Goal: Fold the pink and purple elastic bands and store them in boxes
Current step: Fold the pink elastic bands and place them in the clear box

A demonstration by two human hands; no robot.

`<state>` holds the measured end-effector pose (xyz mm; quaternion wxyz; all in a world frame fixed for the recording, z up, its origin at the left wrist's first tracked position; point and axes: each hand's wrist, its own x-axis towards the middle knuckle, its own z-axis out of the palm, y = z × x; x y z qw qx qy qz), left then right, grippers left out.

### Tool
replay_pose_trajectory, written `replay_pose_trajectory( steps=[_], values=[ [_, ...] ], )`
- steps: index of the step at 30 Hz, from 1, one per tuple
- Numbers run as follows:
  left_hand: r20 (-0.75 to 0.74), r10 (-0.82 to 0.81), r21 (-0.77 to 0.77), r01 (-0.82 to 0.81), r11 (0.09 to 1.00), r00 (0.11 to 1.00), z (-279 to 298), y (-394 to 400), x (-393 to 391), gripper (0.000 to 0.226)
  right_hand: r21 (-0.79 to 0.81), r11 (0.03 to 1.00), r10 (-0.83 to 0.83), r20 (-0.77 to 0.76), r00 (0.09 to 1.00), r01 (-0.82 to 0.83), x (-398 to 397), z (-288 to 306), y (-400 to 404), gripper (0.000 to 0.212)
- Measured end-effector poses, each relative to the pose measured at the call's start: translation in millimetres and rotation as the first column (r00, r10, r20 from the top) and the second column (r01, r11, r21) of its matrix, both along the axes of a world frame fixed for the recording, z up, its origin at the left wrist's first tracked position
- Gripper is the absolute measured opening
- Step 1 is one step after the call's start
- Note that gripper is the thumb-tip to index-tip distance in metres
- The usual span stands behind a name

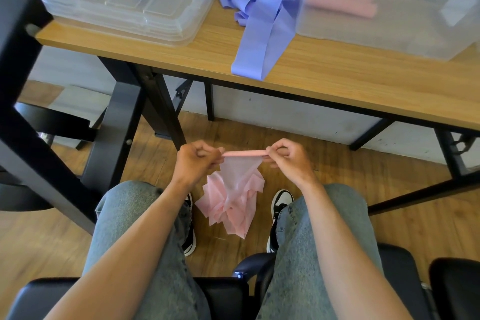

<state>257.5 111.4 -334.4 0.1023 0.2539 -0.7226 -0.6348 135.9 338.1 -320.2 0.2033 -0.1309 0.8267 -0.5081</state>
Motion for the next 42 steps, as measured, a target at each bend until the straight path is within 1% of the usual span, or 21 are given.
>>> replay_pose_trajectory(
  steps=[2, 3, 6, 7, 9, 11, 13, 15, 18, 21, 23, 25, 27, 29, 33, 34, 36, 37, 38, 39, 42],
  values=[
    [0.005, -0.029, 0.027, 0.029, 0.999, 1.000, -2, -2, 0, 0.016, 0.027, 1.000, -0.004, -0.014, 1.000, 0.004, 0, -1, 0, 0.005],
    [0.015, -0.054, 0.029, 0.053, 0.998, 0.998, -3, -2, 0, 0.020, 0.039, 0.999, -0.006, -0.021, 1.000, 0.007, -1, -1, 1, 0.007],
    [0.077, -0.140, -0.012, 0.141, 0.990, 0.987, -9, -5, 0, 0.043, 0.096, 0.995, -0.002, -0.027, 1.000, 0.005, -2, -4, 3, 0.034],
    [0.095, -0.164, -0.050, 0.169, 0.984, 0.982, -11, -5, 0, 0.043, 0.135, 0.991, 0.006, -0.038, 0.999, -0.001, -2, -6, 3, 0.038],
    [0.120, -0.207, -0.186, 0.226, 0.956, 0.971, -15, -5, 1, 0.030, 0.217, 0.975, 0.051, -0.074, 0.996, -0.034, -3, -9, 4, 0.028],
    [0.134, -0.243, -0.315, 0.274, 0.909, 0.961, -19, -4, 2, 0.019, 0.258, 0.964, 0.092, -0.084, 0.992, -0.068, -3, -12, 3, 0.017],
    [0.142, -0.236, -0.357, 0.272, 0.893, 0.961, -19, -3, 2, 0.012, 0.273, 0.960, 0.086, -0.091, 0.992, -0.059, -2, -11, 2, 0.012],
    [0.143, -0.200, -0.355, 0.239, 0.904, 0.969, -17, -3, 0, 0.007, 0.279, 0.959, 0.079, -0.117, 0.990, -0.043, -2, -10, 1, 0.010],
    [0.153, -0.171, -0.320, 0.213, 0.923, 0.973, -11, 1, -1, 0.007, 0.314, 0.949, 0.096, -0.172, 0.980, -0.038, -2, -10, 2, 0.009],
    [0.148, -0.153, -0.233, 0.185, 0.955, 0.977, -9, 3, -1, 0.006, 0.335, 0.942, 0.083, -0.208, 0.975, -0.009, 0, -7, 1, 0.008],
    [0.123, -0.132, -0.134, 0.149, 0.980, 0.984, -8, 2, -3, 0.004, 0.267, 0.964, 0.036, -0.186, 0.982, 0.015, 0, -6, 0, 0.008],
    [0.101, -0.103, -0.041, 0.108, 0.993, 0.989, -6, 2, -5, 0.004, 0.167, 0.985, -0.012, -0.120, 0.993, 0.033, -2, -4, 0, 0.009],
    [0.094, -0.064, 0.042, 0.060, 0.997, 0.994, -4, 3, -6, 0.011, 0.094, 0.995, -0.037, -0.052, 0.998, 0.042, -3, -4, -1, 0.007],
    [0.096, -0.035, 0.089, 0.026, 0.996, 0.995, -3, 3, -6, 0.017, 0.054, 0.997, -0.045, -0.024, 0.999, 0.046, -3, -3, 0, 0.007],
    [0.079, -0.056, 0.086, 0.049, 0.995, 0.995, -3, 2, -5, 0.012, 0.042, 0.998, -0.044, -0.048, 0.998, 0.046, -2, -3, 0, 0.005],
    [0.071, -0.066, 0.087, 0.060, 0.994, 0.995, -3, 2, -5, 0.015, 0.044, 0.998, -0.047, -0.043, 0.998, 0.049, -2, -3, 0, 0.009],
    [0.076, -0.106, 0.079, 0.100, 0.992, 0.991, -5, 0, -5, 0.030, 0.065, 0.997, -0.050, -0.023, 0.998, 0.052, -3, -5, 1, 0.027],
    [0.099, -0.135, 0.064, 0.129, 0.990, 0.986, -8, -1, -5, 0.038, 0.089, 0.995, -0.053, -0.026, 0.998, 0.055, -4, -6, 1, 0.032],
    [0.130, -0.159, 0.041, 0.155, 0.987, 0.979, -11, -2, -4, 0.044, 0.115, 0.992, -0.051, -0.041, 0.998, 0.055, -5, -7, 1, 0.032],
    [0.157, -0.176, 0.004, 0.178, 0.984, 0.972, -13, -3, -4, 0.043, 0.142, 0.988, -0.042, -0.063, 0.997, 0.051, -6, -8, 2, 0.028],
    [0.160, -0.236, -0.159, 0.261, 0.952, 0.959, -15, -2, -4, 0.023, 0.203, 0.979, -0.001, -0.140, 0.990, 0.030, -5, -10, 3, 0.018]
  ],
)
